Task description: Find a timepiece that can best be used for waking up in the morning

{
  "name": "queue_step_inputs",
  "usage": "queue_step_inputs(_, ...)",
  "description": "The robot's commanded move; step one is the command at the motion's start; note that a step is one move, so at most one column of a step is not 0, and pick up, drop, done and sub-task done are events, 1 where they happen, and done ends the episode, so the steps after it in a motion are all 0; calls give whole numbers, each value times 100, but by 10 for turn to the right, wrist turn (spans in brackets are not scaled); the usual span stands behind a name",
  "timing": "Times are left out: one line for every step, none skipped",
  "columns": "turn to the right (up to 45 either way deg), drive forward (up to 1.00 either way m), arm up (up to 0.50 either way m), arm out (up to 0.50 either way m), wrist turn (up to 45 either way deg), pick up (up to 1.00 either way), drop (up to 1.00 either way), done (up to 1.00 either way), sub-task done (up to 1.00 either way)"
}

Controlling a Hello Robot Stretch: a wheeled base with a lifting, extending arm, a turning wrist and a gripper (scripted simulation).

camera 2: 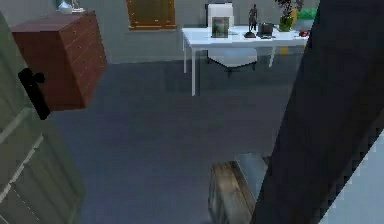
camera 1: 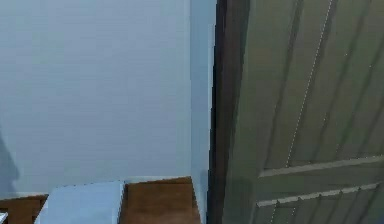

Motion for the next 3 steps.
queue_step_inputs(450, 0, 0, 0, 0, 0, 0, 0, 0)
queue_step_inputs(300, 0, 0, 0, 0, 0, 0, 0, 0)
queue_step_inputs(30, 0, 0, 0, 0, 0, 0, 0, 0)
